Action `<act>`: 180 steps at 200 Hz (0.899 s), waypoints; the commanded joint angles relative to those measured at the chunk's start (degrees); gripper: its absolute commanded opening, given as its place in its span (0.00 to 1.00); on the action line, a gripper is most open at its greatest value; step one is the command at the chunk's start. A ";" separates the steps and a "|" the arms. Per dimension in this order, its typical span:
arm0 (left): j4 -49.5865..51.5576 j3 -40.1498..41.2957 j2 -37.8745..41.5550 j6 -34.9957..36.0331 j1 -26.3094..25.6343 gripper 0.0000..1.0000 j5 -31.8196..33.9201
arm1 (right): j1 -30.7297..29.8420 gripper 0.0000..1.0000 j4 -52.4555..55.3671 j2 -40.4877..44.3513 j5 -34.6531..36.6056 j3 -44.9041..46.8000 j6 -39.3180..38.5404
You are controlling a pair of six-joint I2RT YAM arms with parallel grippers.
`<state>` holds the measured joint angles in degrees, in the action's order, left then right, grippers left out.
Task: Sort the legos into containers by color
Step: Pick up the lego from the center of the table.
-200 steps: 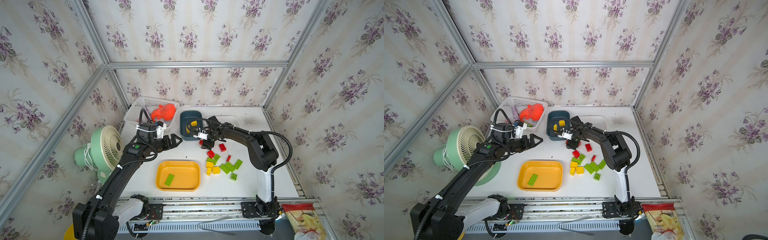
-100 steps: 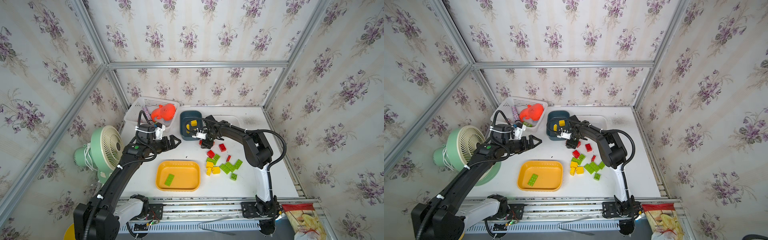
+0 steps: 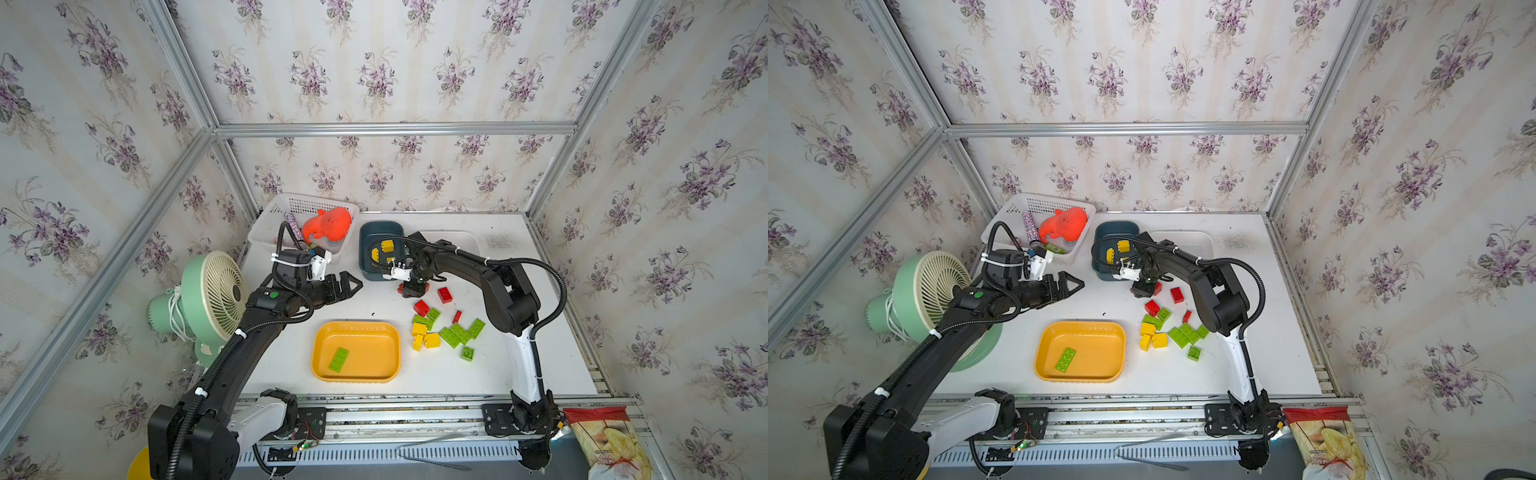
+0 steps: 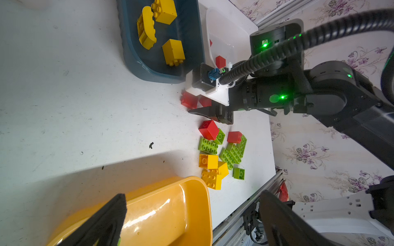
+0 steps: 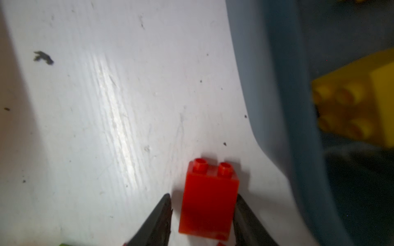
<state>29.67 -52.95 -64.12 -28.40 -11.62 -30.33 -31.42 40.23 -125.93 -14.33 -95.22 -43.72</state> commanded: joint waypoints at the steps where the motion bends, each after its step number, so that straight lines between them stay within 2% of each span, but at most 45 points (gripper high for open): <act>1: -0.01 0.04 0.05 1.21 0.02 0.99 -1.04 | -0.91 0.43 0.82 -0.37 0.26 -0.77 0.65; 32: 0.26 -0.27 -0.22 1.59 0.02 0.99 -1.16 | -1.40 0.46 0.87 -0.71 0.97 -1.01 1.27; 48: 0.55 -0.48 -0.39 1.94 0.07 0.99 -1.27 | -1.67 0.43 1.65 -0.90 0.97 -1.28 1.58; 78: 1.17 -0.66 -0.65 2.59 0.03 0.99 -1.26 | -1.70 0.32 1.27 -0.24 0.32 -0.63 2.45; 116: 1.57 -1.18 -1.22 3.39 0.04 0.99 -1.29 | -2.17 0.28 0.99 0.80 -0.93 0.18 3.50; 180: 1.53 -3.68 -3.08 3.63 0.05 0.99 -3.52 | -2.07 0.28 2.86 10.57 -0.70 4.00 6.06</act>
<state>31.73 -55.24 -66.63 -25.85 -11.62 -31.90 -33.58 41.39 -119.20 -14.87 -92.27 -39.00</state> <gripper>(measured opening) 0.994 0.355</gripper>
